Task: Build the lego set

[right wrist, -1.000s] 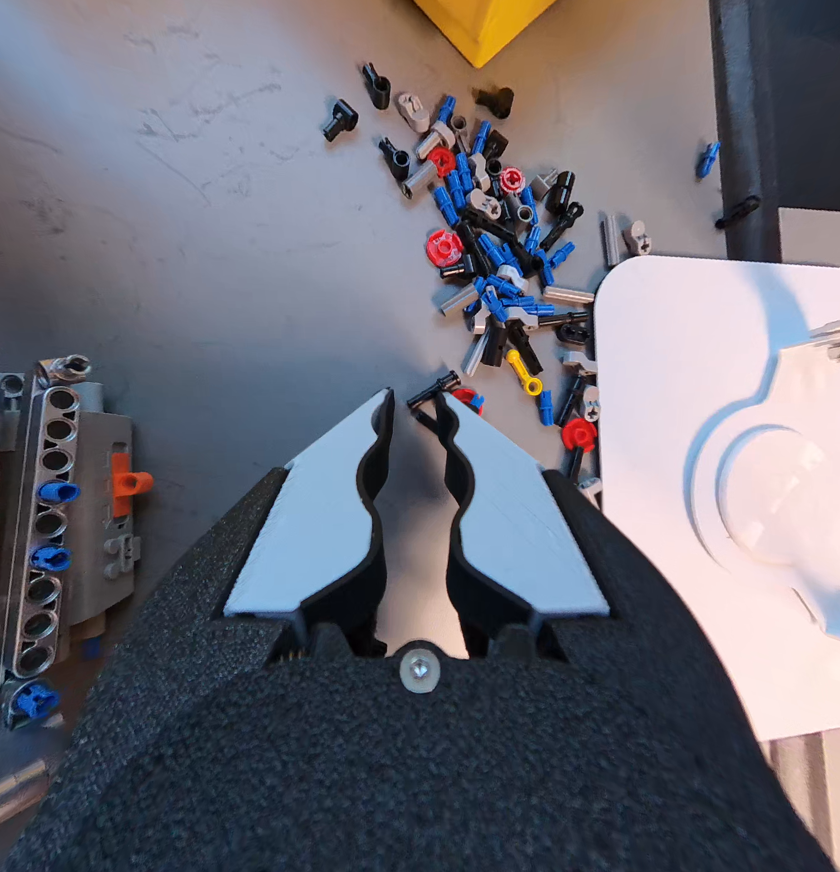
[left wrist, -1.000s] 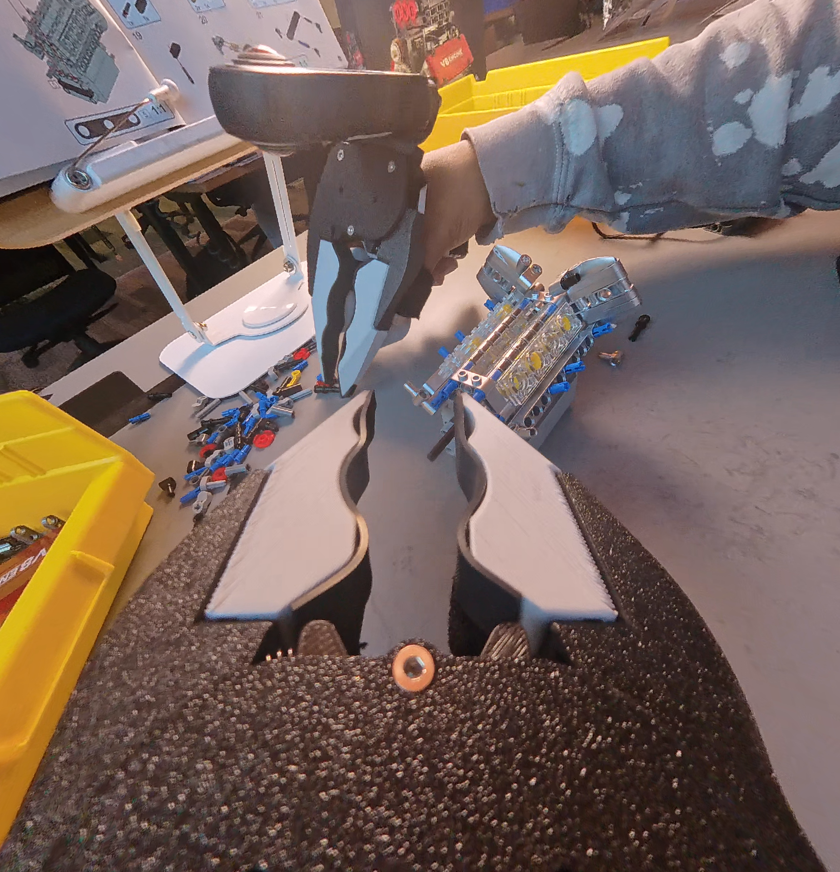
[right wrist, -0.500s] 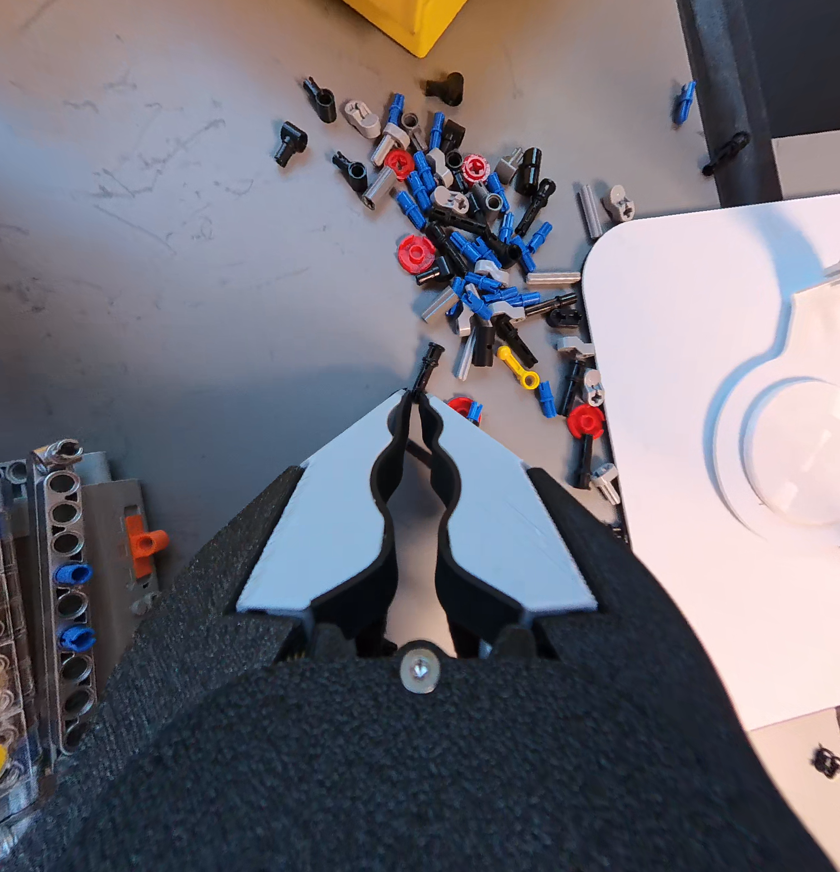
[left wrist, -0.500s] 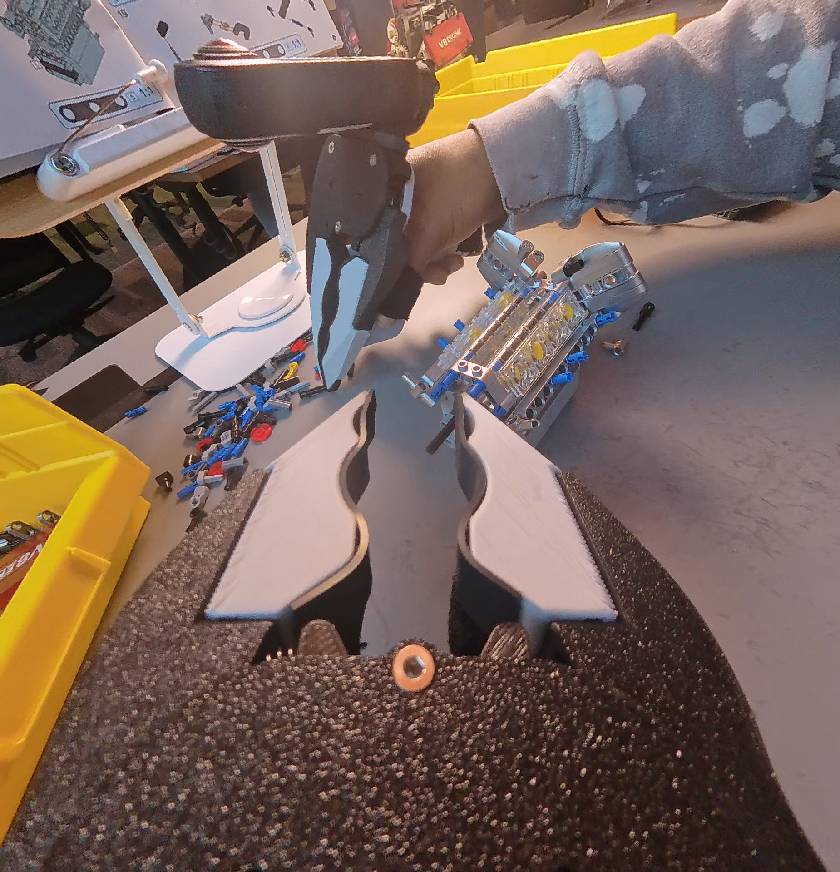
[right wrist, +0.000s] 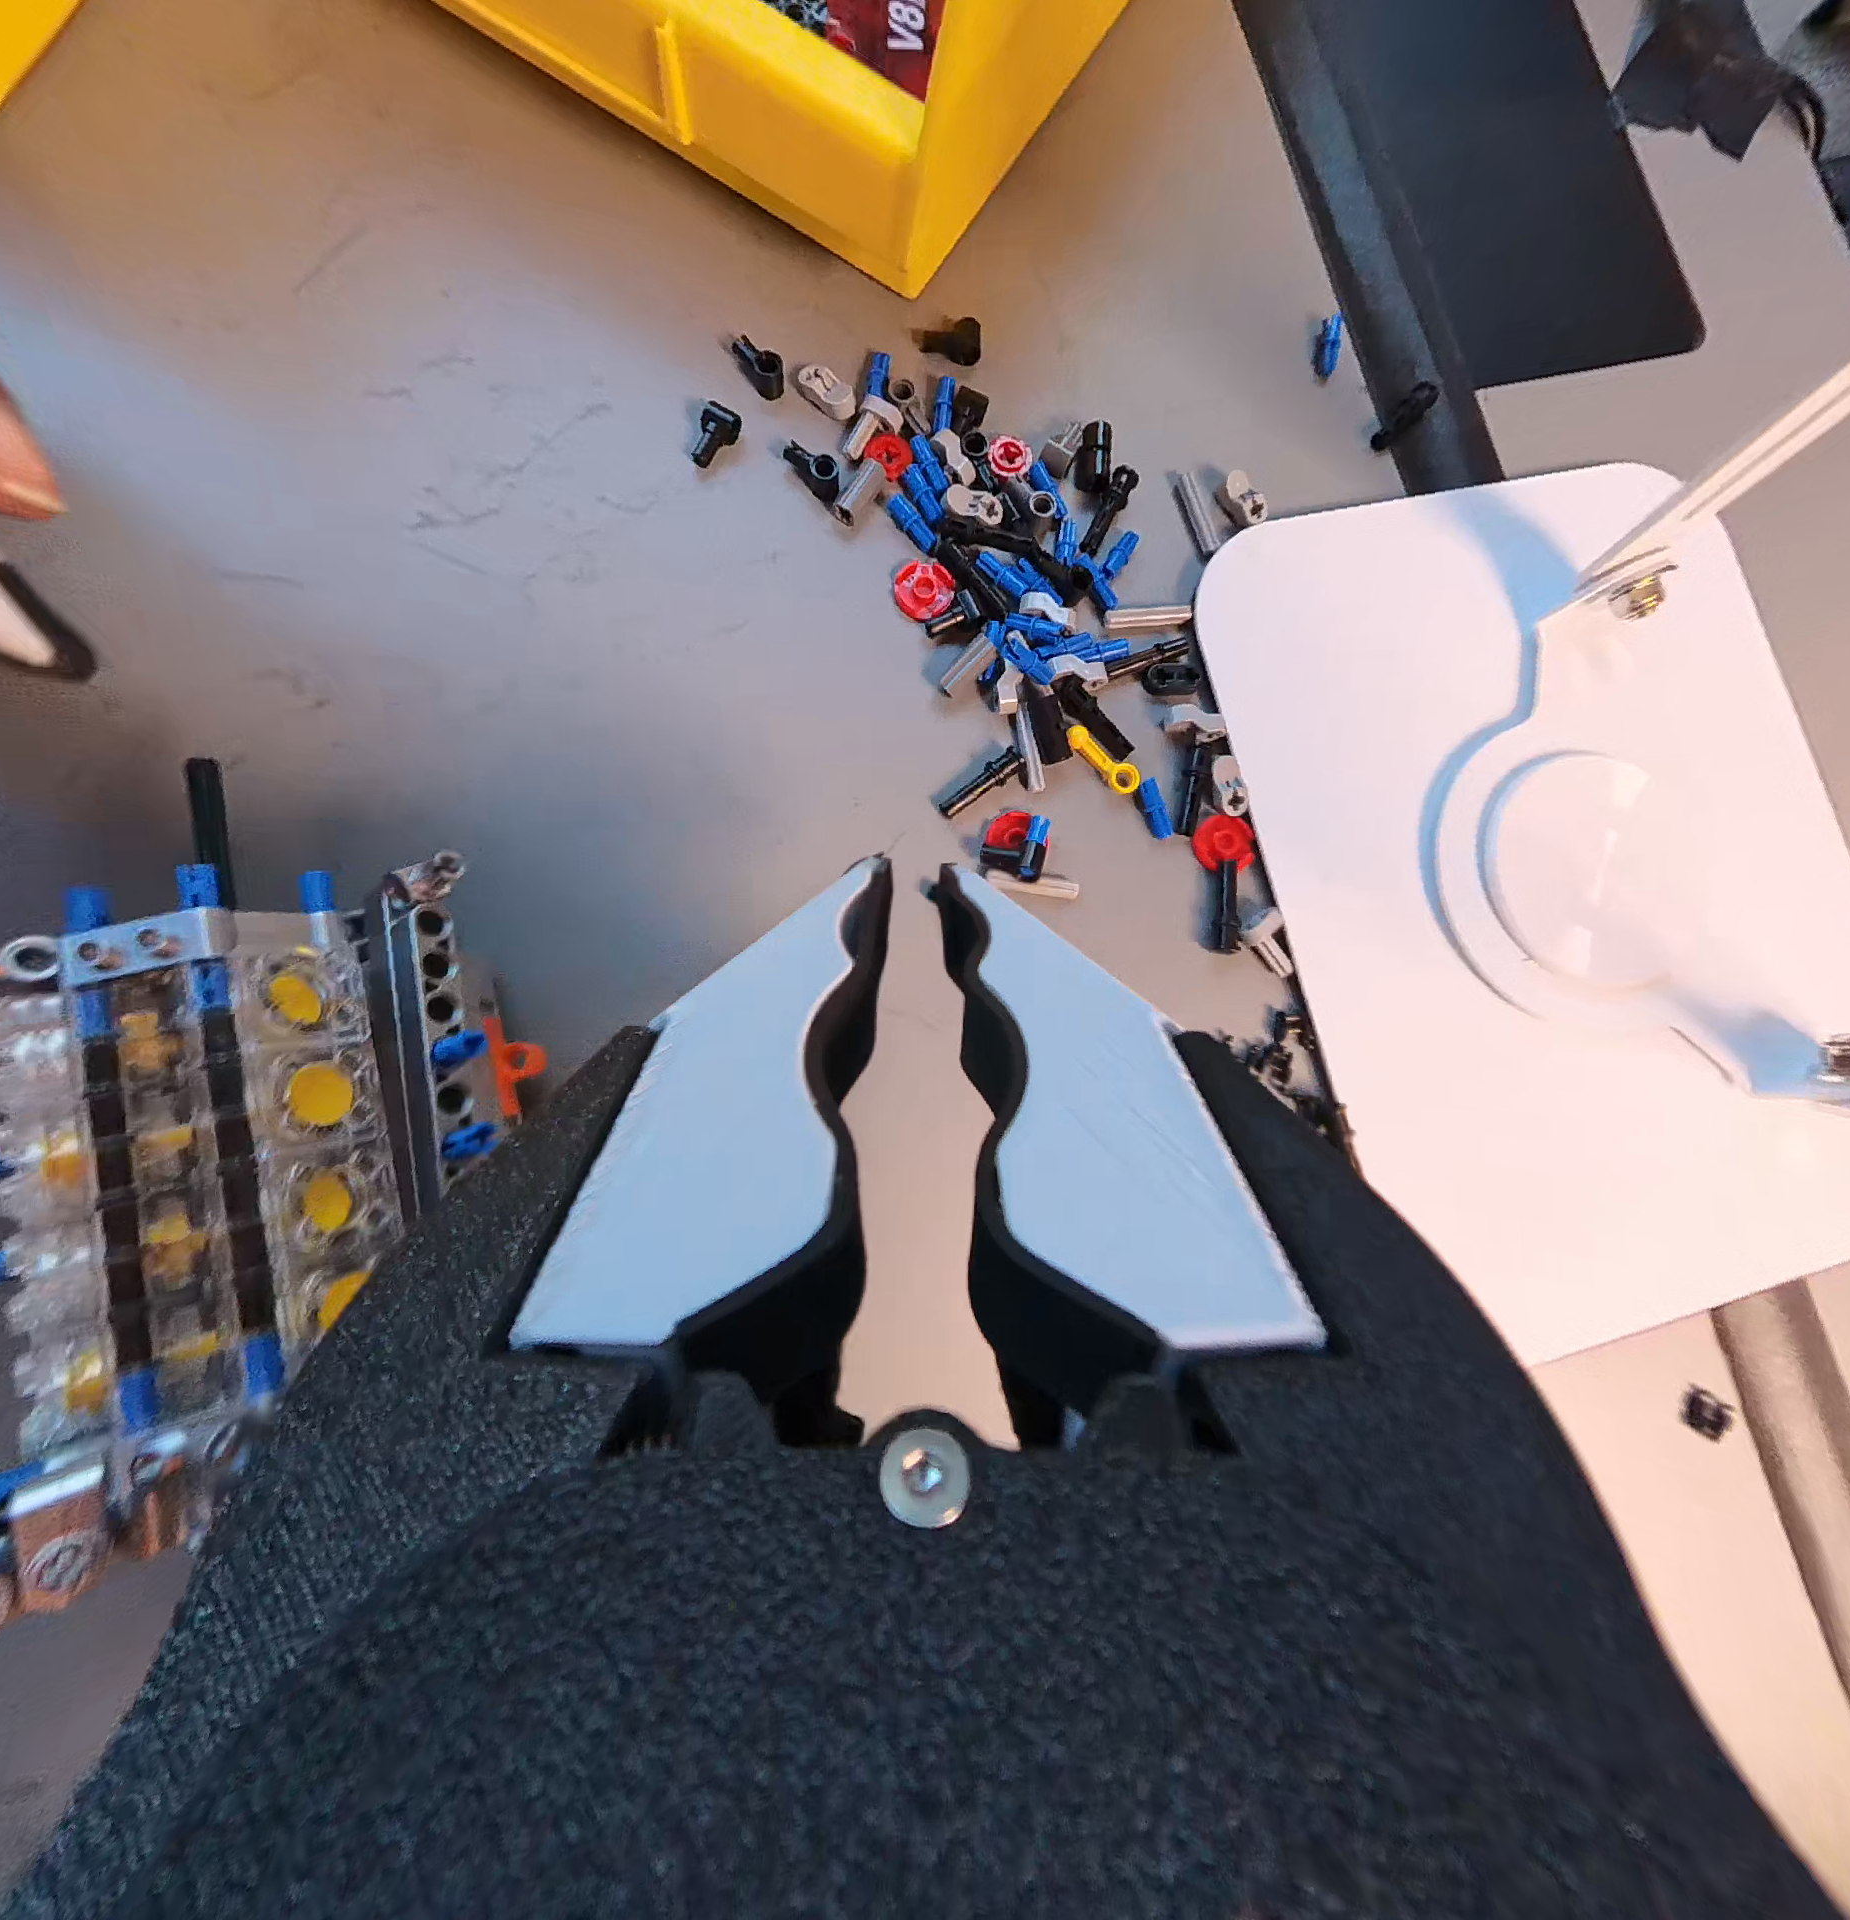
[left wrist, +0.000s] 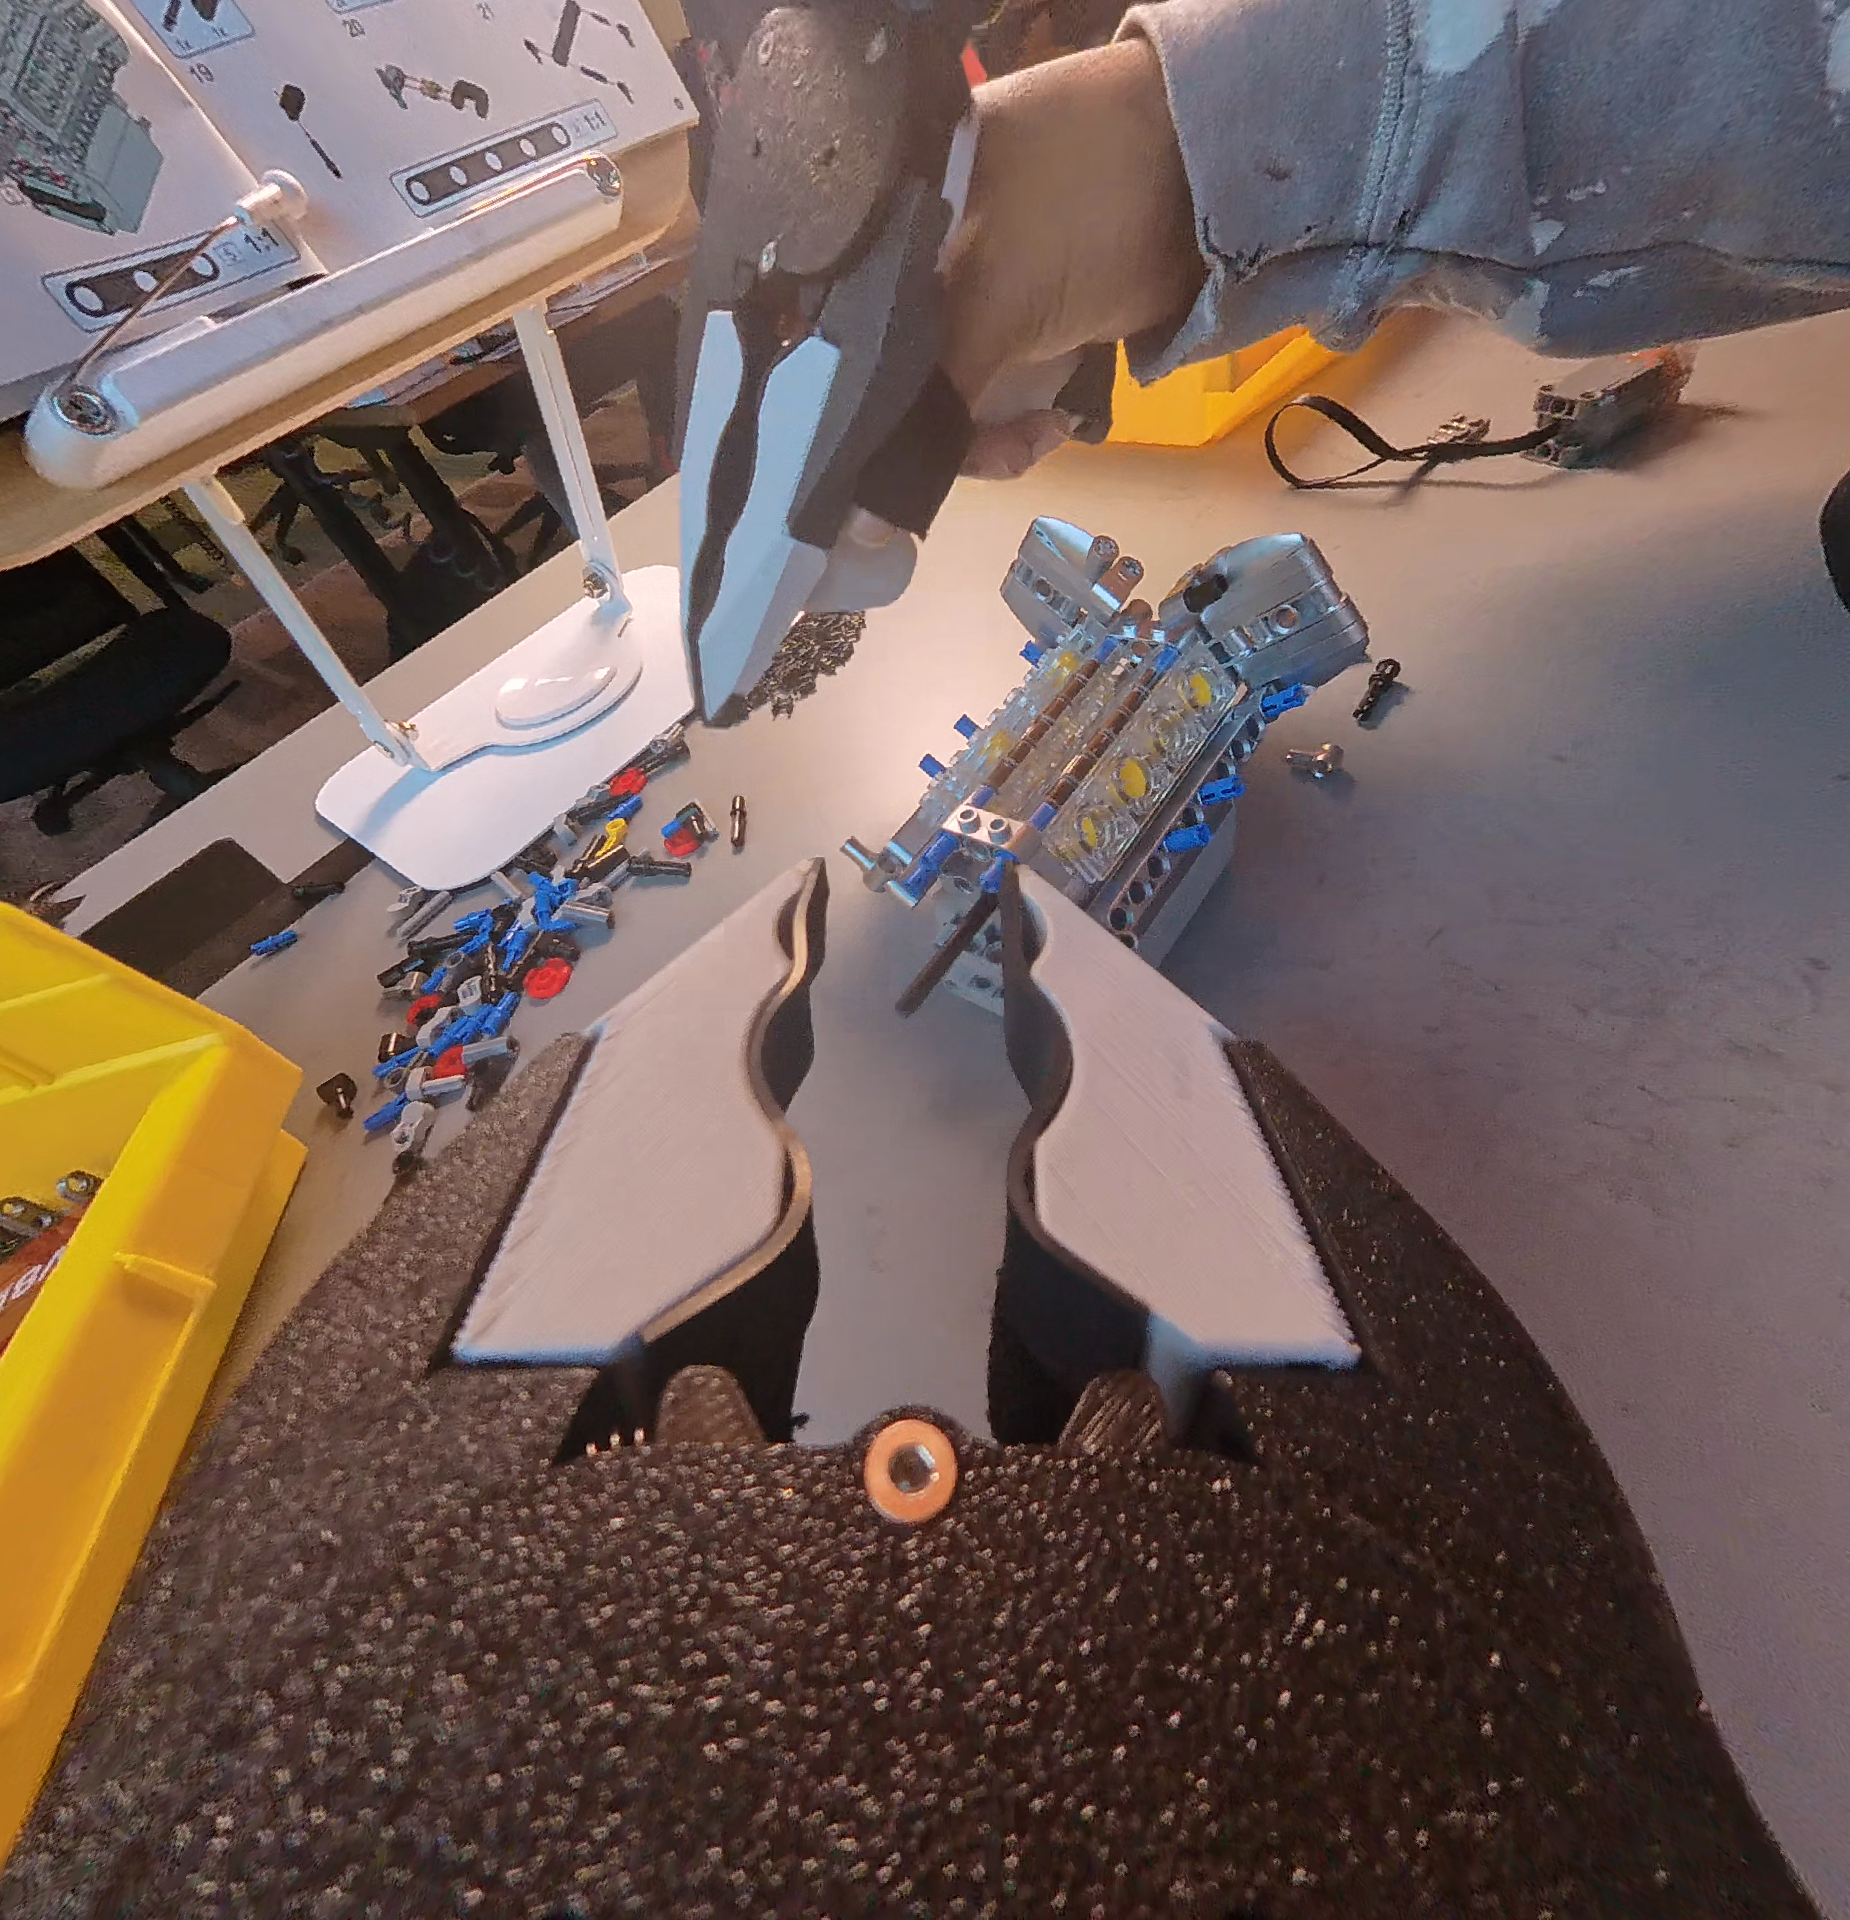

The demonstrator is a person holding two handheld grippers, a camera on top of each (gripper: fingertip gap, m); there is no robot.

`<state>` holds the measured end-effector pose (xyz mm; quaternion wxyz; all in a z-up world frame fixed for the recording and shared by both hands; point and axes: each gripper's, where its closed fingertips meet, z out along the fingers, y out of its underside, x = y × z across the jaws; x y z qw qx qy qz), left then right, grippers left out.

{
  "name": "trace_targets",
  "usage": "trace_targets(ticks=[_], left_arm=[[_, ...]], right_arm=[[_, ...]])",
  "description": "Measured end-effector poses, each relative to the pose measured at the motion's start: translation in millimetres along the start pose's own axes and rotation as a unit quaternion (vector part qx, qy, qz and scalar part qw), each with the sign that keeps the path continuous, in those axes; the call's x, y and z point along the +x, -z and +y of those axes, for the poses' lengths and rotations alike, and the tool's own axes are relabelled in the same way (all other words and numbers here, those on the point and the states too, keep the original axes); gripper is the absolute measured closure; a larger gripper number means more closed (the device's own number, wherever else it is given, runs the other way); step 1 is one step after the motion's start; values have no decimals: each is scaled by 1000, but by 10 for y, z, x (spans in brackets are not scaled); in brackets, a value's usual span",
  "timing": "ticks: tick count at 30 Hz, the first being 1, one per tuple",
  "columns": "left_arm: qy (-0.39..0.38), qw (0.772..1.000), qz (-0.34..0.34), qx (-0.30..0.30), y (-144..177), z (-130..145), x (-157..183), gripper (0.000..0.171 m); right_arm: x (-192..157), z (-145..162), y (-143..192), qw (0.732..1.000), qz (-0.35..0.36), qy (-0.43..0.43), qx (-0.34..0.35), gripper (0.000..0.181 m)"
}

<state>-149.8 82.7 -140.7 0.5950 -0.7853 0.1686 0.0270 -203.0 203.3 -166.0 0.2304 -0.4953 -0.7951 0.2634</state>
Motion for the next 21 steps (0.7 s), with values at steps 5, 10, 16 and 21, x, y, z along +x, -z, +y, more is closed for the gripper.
trace_targets(ticks=[5, 10, 16, 21], left_arm=[[-23, 1000, -12, -13, -8, 59, -9, 140], [-16, 1000, -24, -12, 18, 58, -90, 140], [-13, 1000, -18, -8, 20, 30, -70, 140], [-16, 1000, -18, -8, 23, 23, -65, 140]], right_arm=[[75, -15, -338, 999, 7, -27, -25, 166], [166, -2, -531, 997, 23, -51, -54, 165], [198, 19, -624, 996, 30, -56, -68, 175], [201, 18, -566, 998, 28, -29, -58, 176]])
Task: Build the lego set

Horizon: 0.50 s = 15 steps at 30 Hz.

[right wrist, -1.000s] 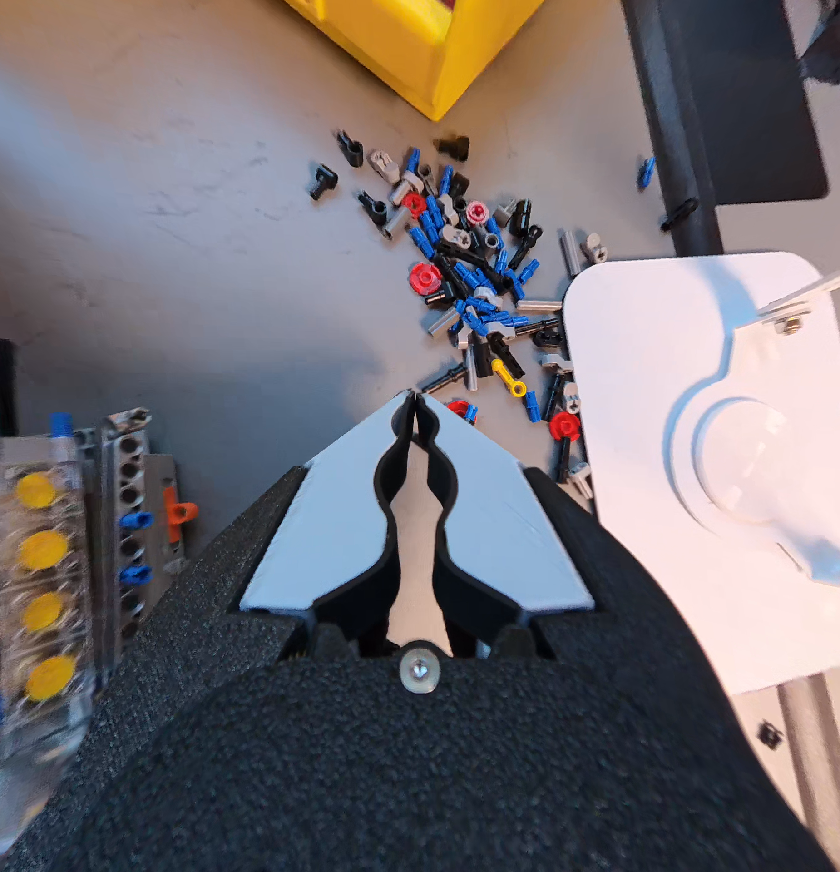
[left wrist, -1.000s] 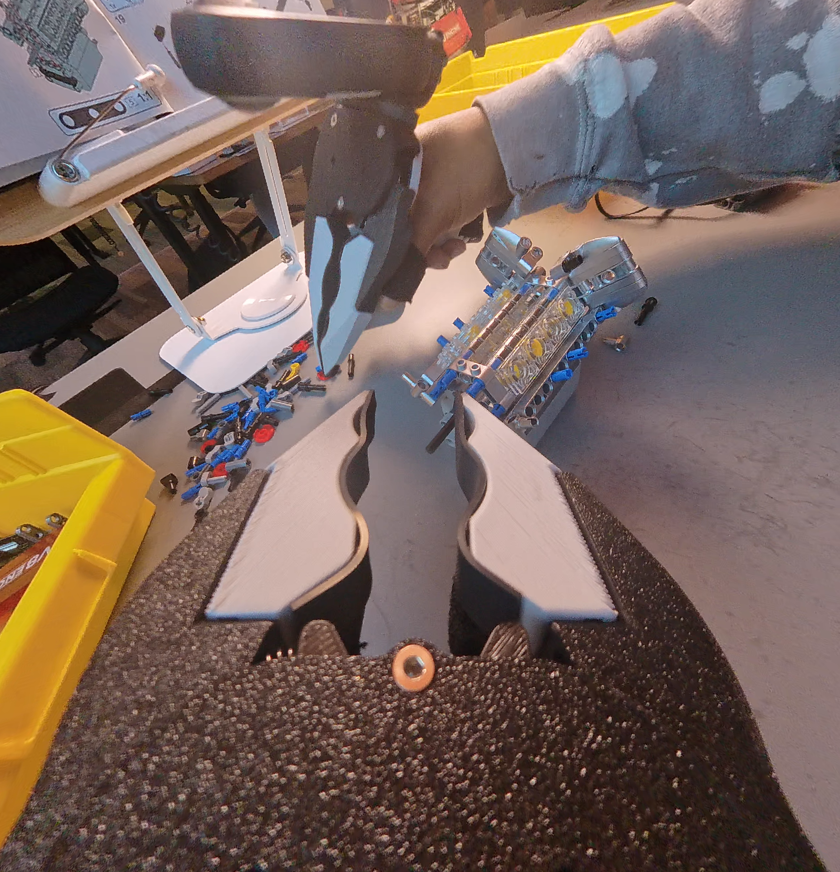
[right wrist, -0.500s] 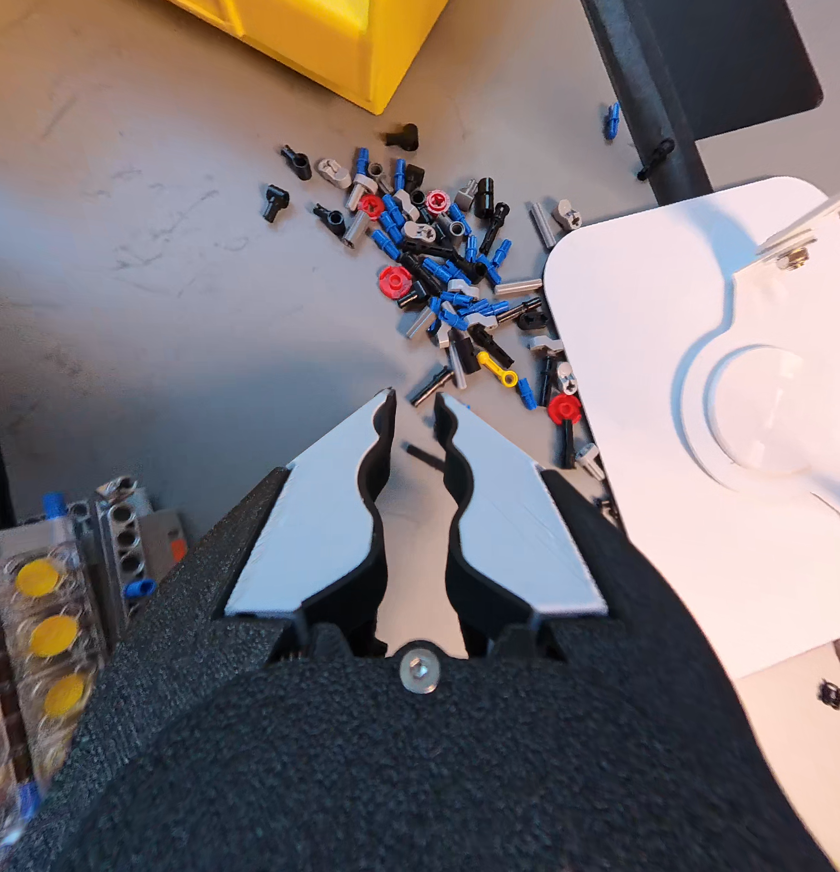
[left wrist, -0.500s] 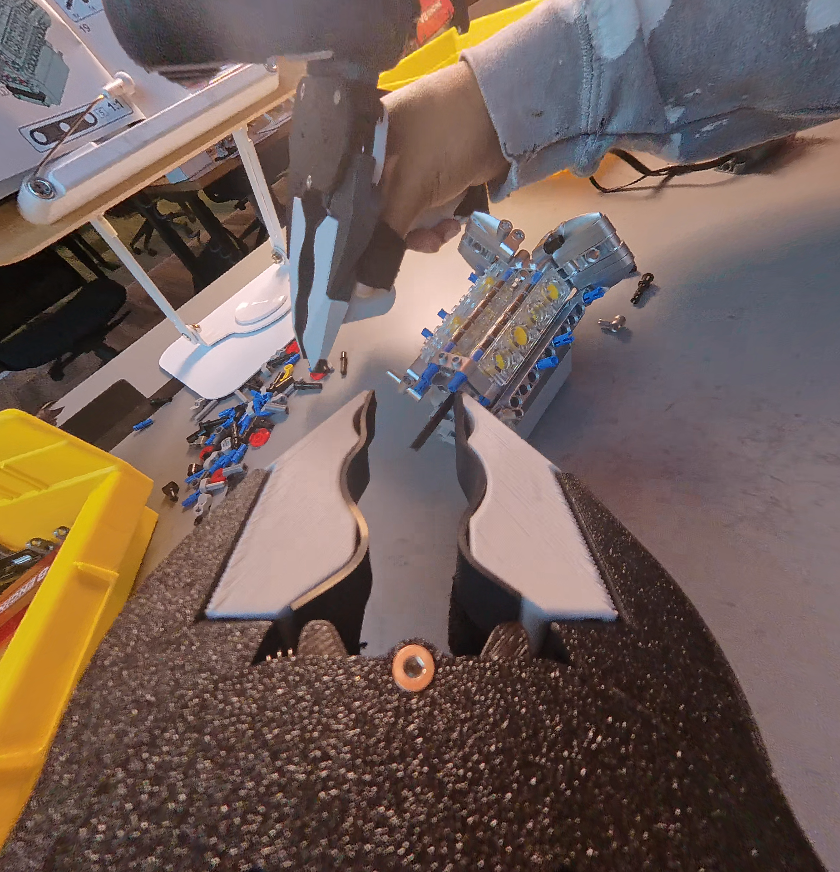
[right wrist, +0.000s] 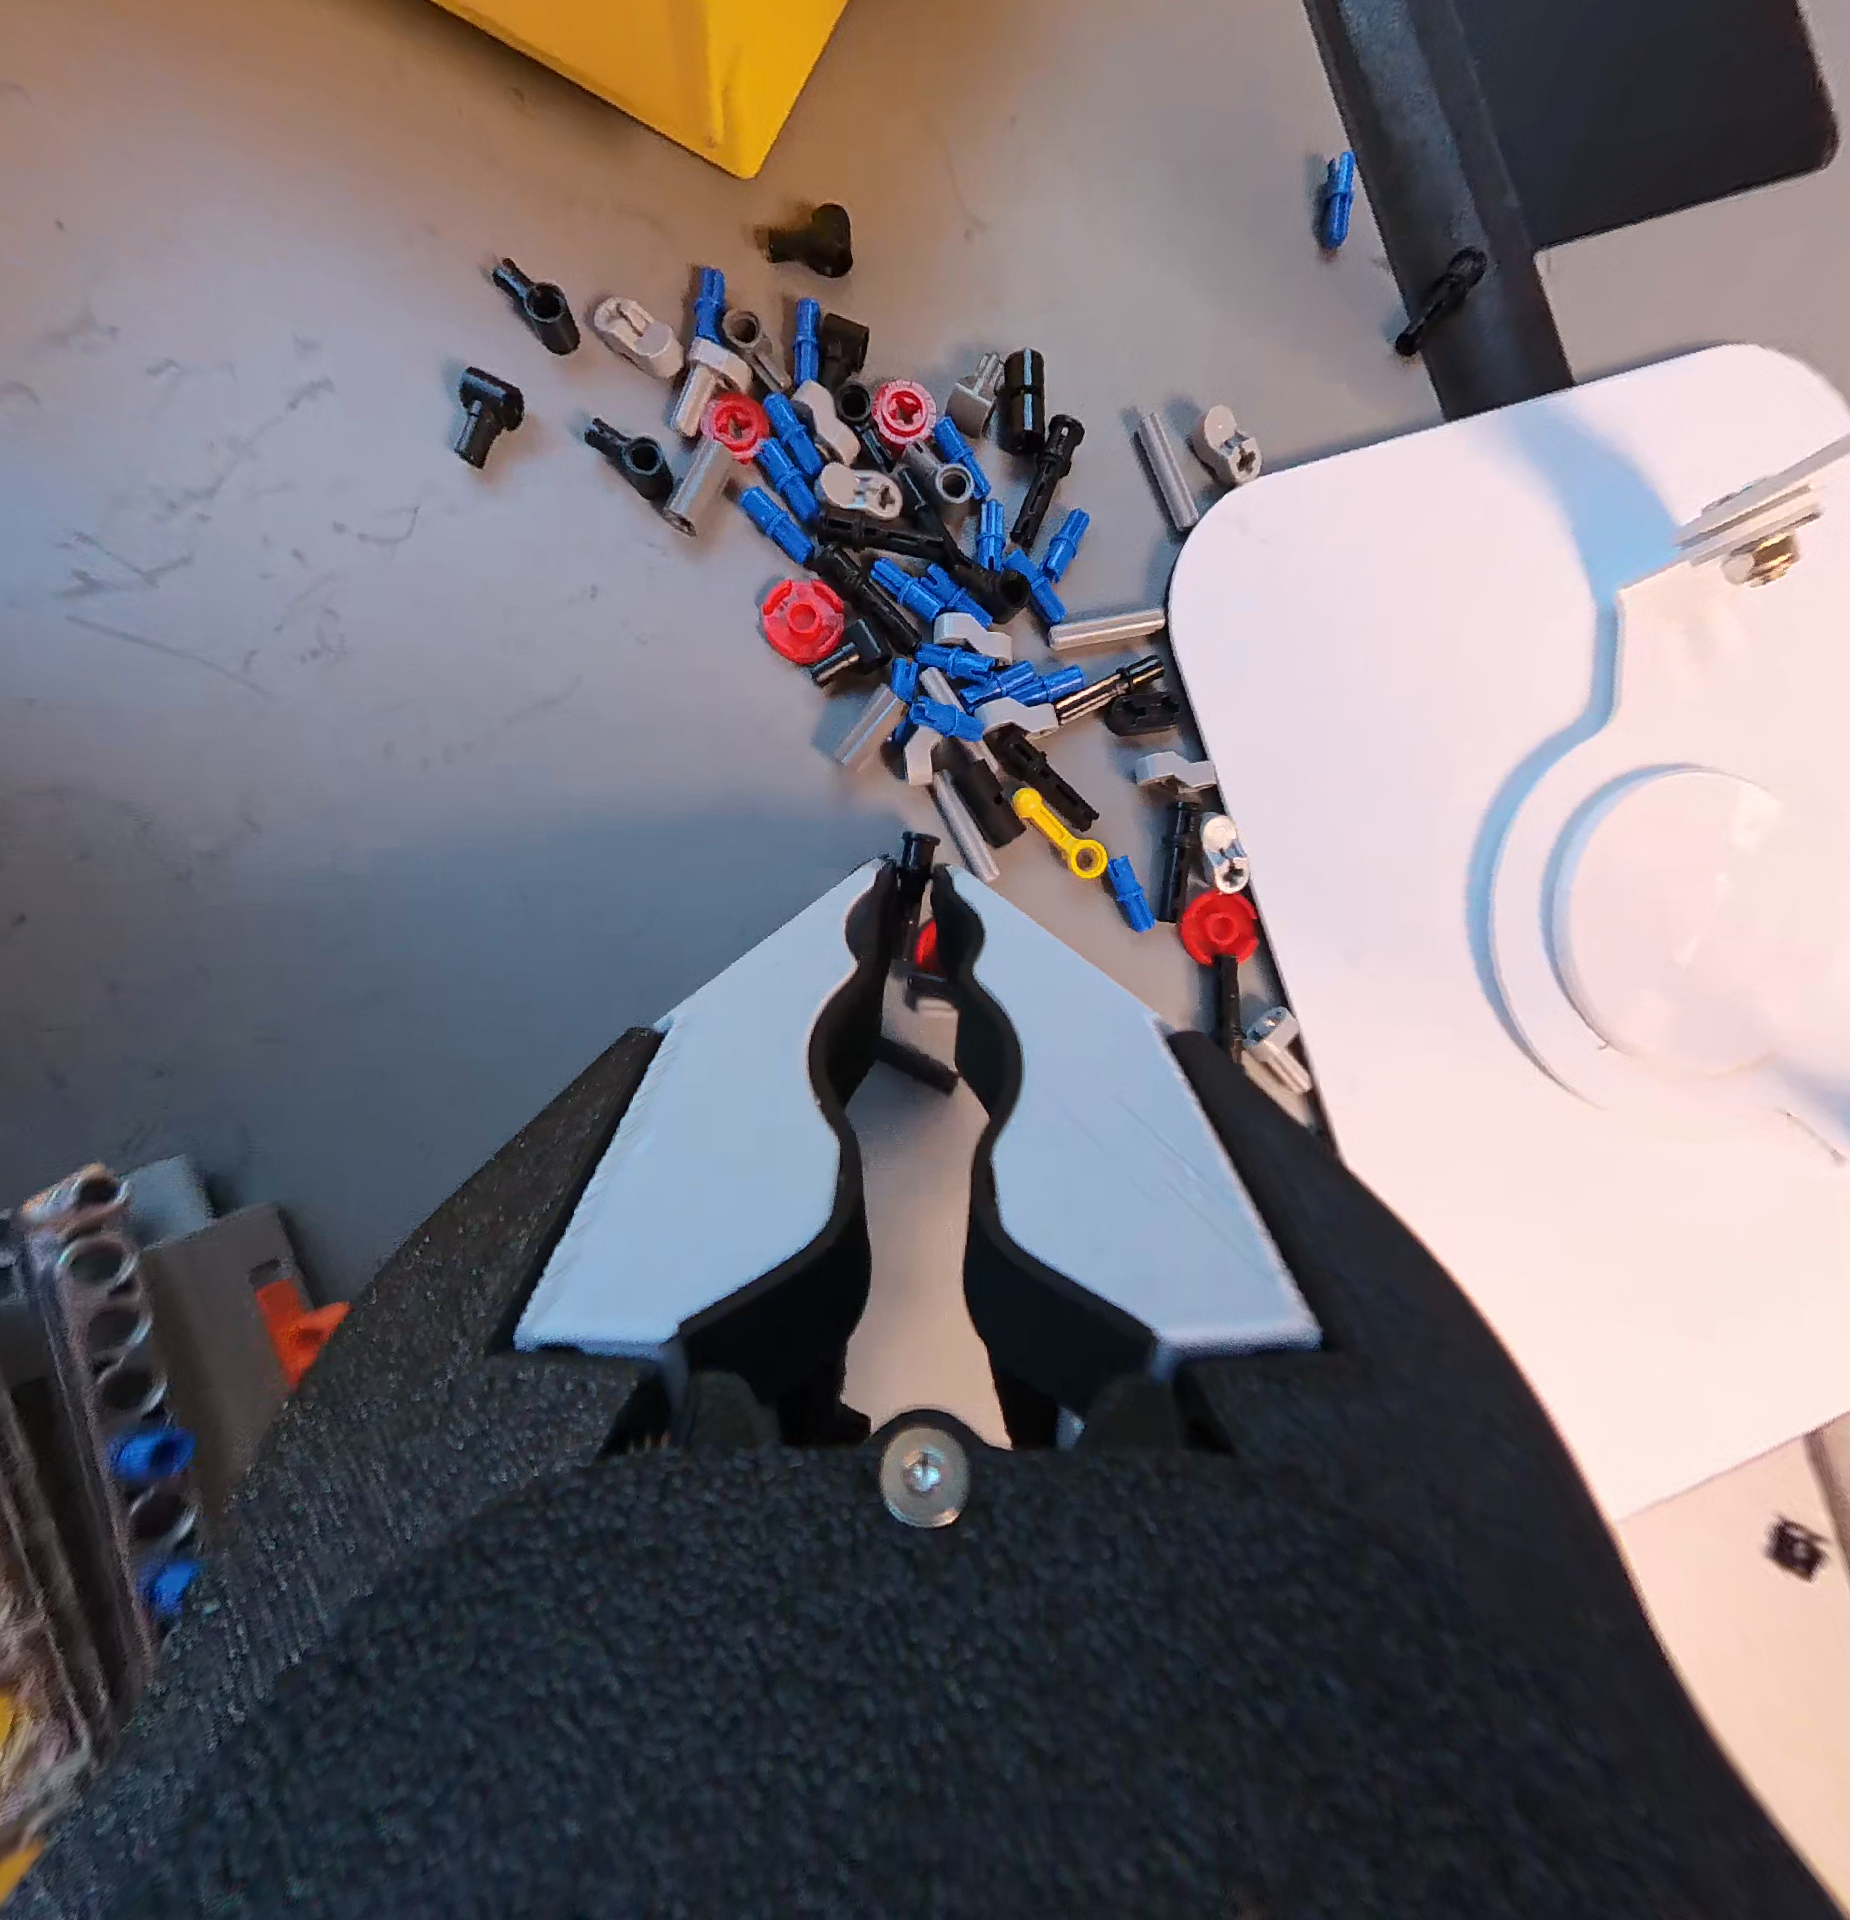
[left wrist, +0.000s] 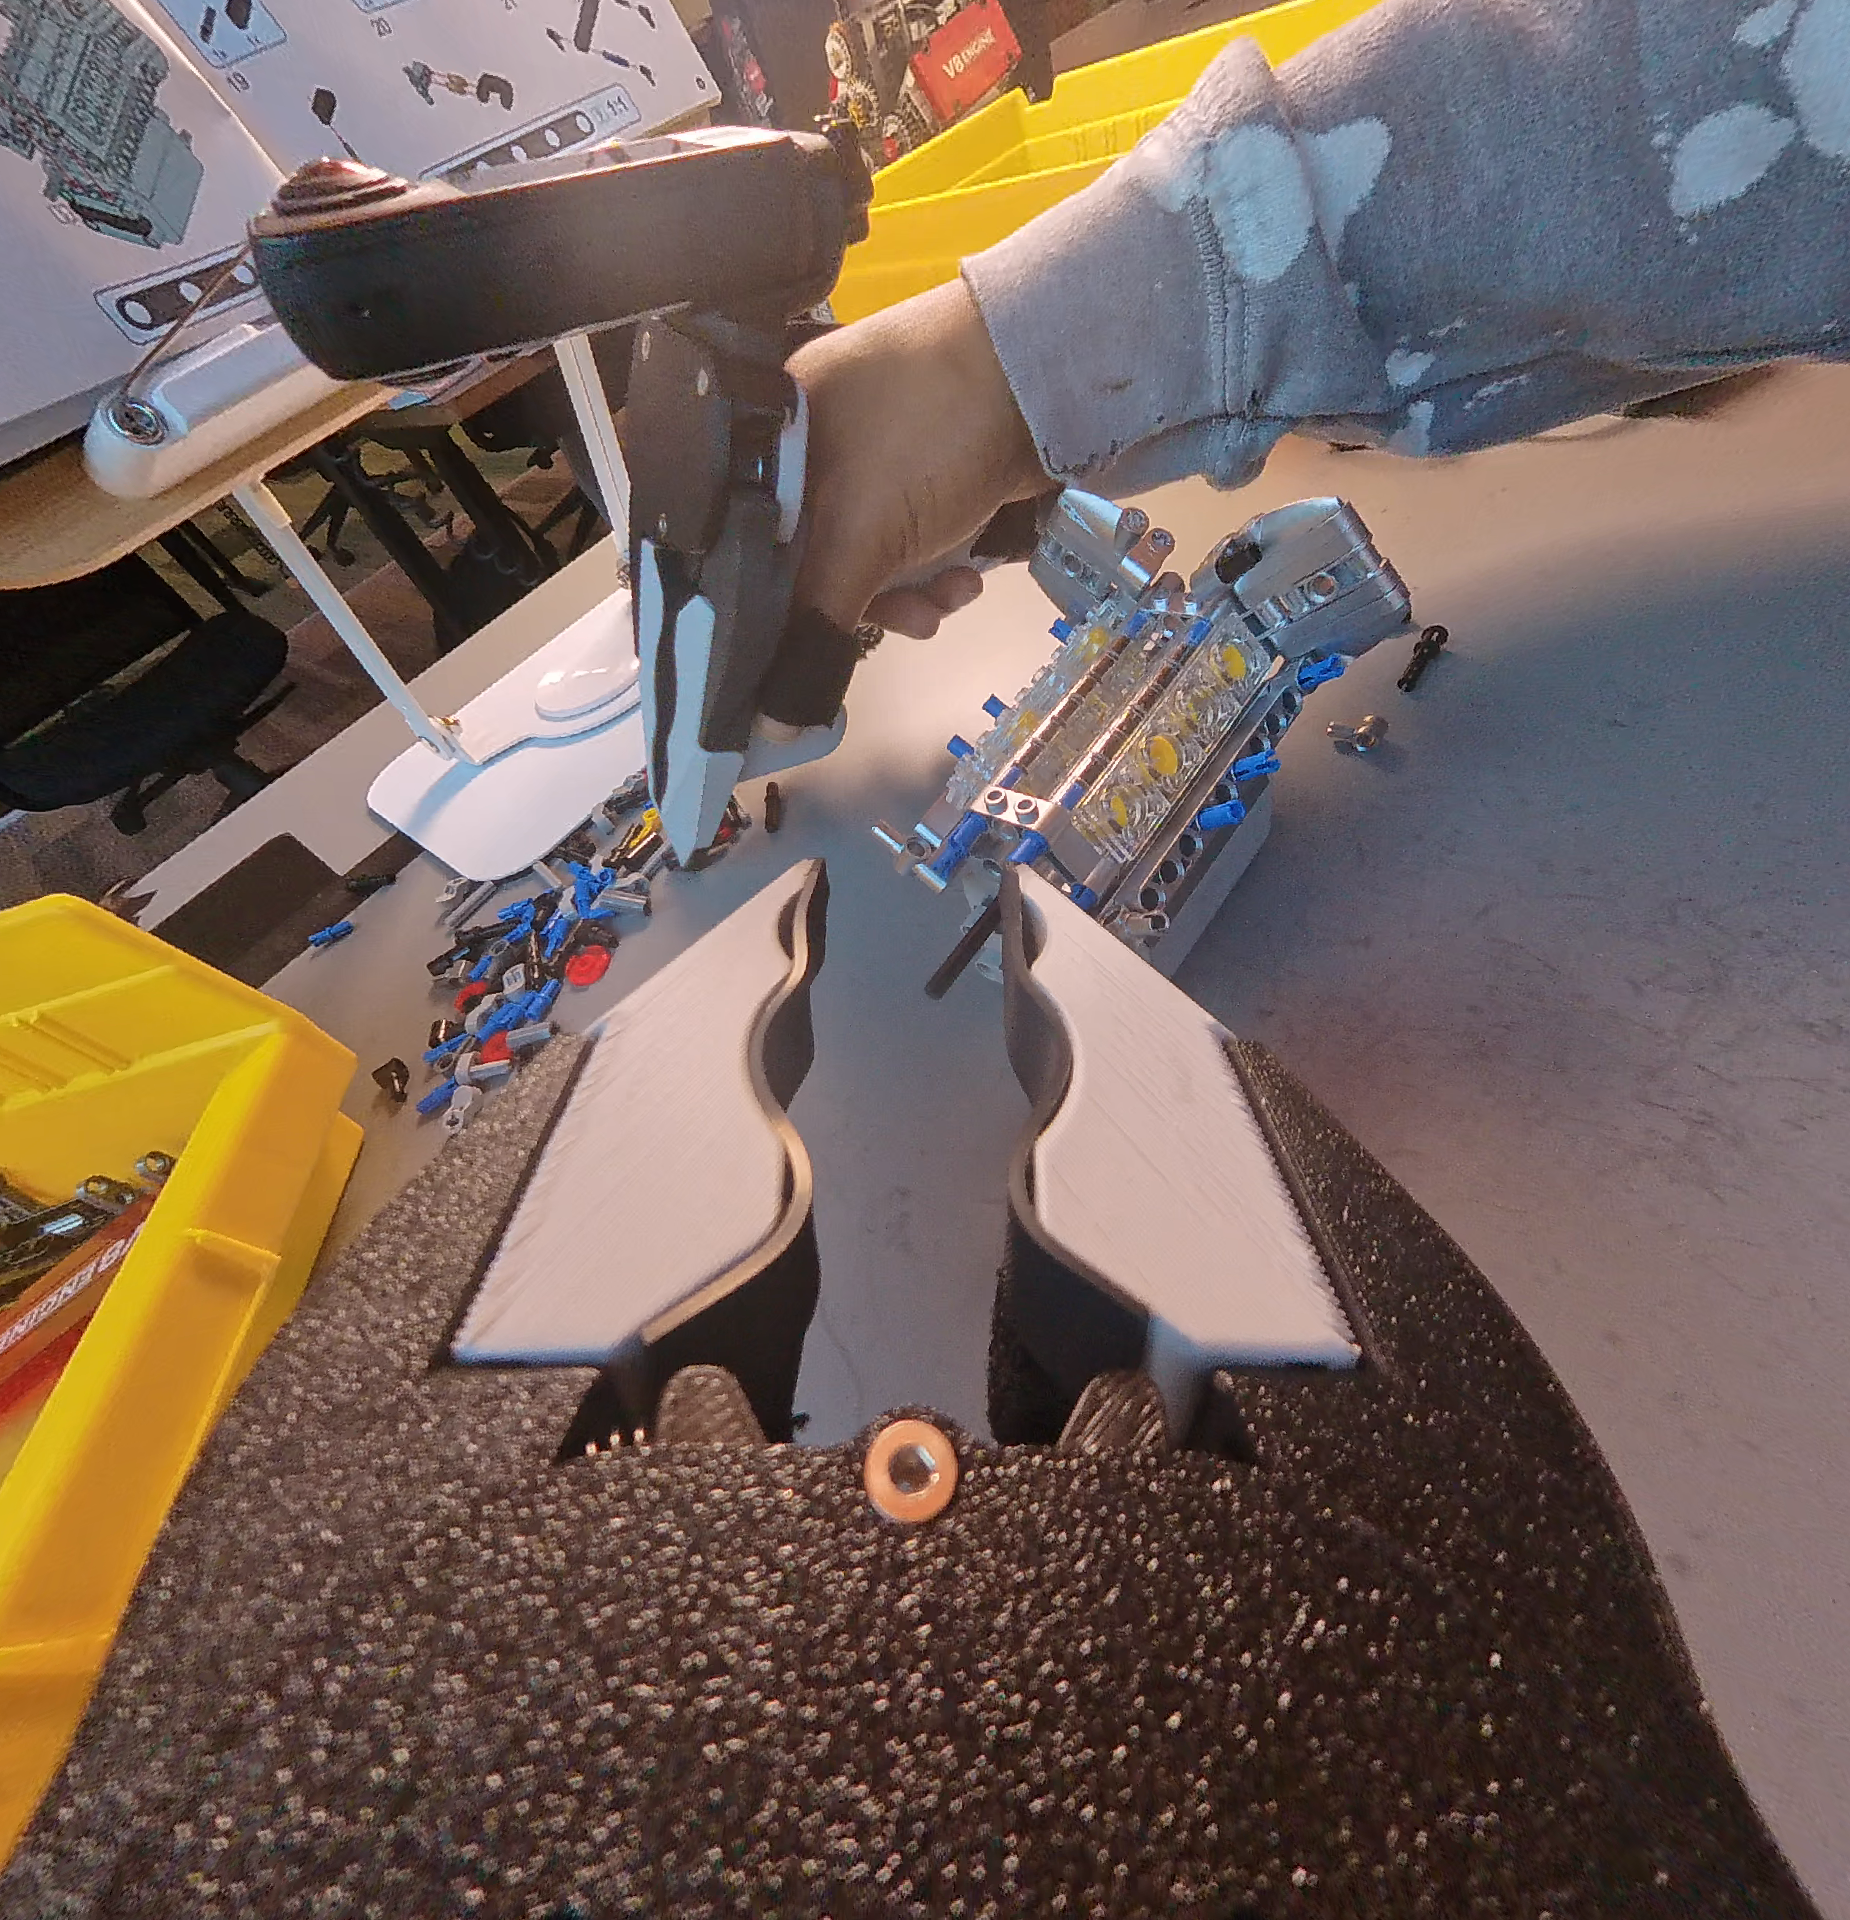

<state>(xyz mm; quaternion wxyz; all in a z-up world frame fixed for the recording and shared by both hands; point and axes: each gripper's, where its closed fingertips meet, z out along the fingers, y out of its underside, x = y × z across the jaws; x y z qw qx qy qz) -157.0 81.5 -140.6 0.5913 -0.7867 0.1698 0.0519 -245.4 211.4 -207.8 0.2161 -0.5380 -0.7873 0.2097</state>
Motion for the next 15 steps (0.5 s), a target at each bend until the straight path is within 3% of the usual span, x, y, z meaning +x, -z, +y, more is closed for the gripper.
trace_targets(ticks=[4, 7, 11, 15], left_arm=[[1, 1000, -1, 5, 17, -30, -7, 140], [4, 1000, 1, 10, 25, -55, -2, 140], [8, 1000, 7, 14, 27, -78, 26, 140], [7, 1000, 17, 20, 21, -95, 77, 140]], right_arm=[[-125, -238, 629, 993, -4, 37, 110, 176], [-249, -149, 1251, 986, 21, 56, 154, 175], [-673, 478, 1695, 990, 7, 70, 124, 176], [-1275, 1123, 1708, 992, -41, 88, 87, 176]])
